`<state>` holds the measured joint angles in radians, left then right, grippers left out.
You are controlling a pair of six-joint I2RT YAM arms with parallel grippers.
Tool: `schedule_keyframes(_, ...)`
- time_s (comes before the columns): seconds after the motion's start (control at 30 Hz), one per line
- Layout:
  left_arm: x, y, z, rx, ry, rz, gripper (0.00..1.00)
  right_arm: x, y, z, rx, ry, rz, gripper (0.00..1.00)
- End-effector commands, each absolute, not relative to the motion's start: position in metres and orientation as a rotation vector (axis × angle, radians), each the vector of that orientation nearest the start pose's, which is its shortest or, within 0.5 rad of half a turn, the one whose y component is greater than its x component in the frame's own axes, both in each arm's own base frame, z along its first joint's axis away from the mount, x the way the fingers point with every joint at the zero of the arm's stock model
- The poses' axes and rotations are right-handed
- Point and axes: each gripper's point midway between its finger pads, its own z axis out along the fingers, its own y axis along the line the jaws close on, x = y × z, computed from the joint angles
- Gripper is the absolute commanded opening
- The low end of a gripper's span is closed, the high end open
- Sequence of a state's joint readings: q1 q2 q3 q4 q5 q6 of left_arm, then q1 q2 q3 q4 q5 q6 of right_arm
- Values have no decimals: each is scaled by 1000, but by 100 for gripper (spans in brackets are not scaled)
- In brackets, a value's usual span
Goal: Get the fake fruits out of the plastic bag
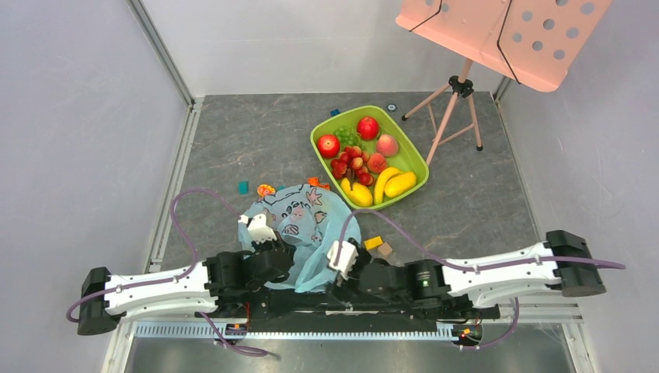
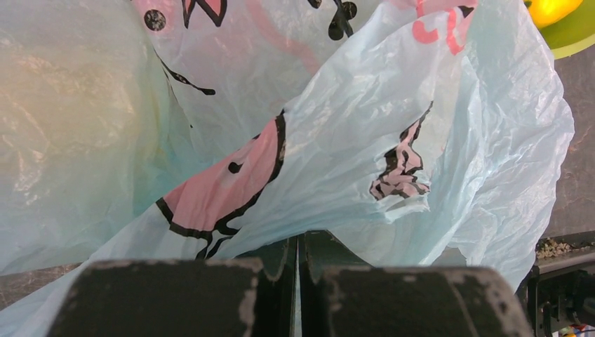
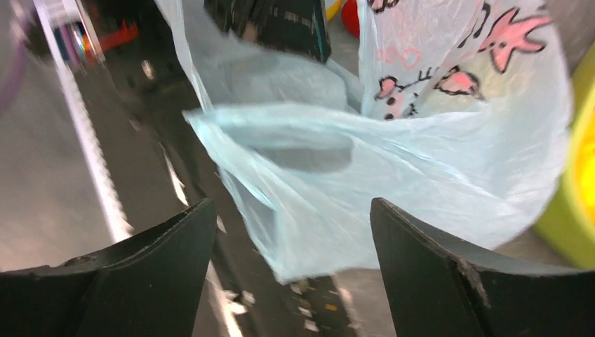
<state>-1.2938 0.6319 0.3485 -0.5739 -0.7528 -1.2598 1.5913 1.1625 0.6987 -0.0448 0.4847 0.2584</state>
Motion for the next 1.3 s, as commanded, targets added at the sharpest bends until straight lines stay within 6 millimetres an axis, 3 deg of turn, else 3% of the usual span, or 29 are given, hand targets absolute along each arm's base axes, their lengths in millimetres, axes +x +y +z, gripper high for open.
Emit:
schedule_keyframes(0.0, 145, -163, 78, -310, 2159, -524, 2, 56, 342, 164, -1466, 1241, 573, 84)
schedule_keyframes(0.1, 145, -164, 79, -315, 2158, -530, 2, 42, 344, 168, -1607, 953, 559, 87)
schedule_keyframes(0.2, 145, -164, 80, -312, 2157, -527, 2, 44, 352, 170, -1682, 848, 471, 88)
schedule_keyframes(0.33, 146, -164, 79, -311, 2158, -524, 2, 41, 369, 157, -1841, 770, 395, 86)
schedule_keyframes(0.57, 145, -164, 79, -315, 2157, -526, 2, 46, 385, 138, -1904, 761, 362, 81)
schedule_keyframes(0.93, 146, -164, 78, -315, 2157, -518, 2, 64, 392, 115, -1908, 816, 289, 64)
schedule_keyframes(1.03, 146, -164, 77, -316, 2157, -517, 2, 68, 395, 110, -1910, 834, 269, 56)
schedule_keyframes(1.1, 146, -163, 77, -317, 2156, -517, 2, 77, 397, 112, -1854, 879, 230, 44)
schedule_keyframes(1.17, 146, -163, 76, -318, 2156, -516, 2, 91, 399, 119, -1756, 945, 186, 25)
schedule_keyframes(1.23, 146, -163, 76, -316, 2156, -514, 2, 104, 398, 134, -1600, 1026, 177, 0)
schedule_keyframes(1.27, 146, -163, 76, -316, 2156, -513, 2, 108, 395, 142, -1512, 1062, 199, 0)
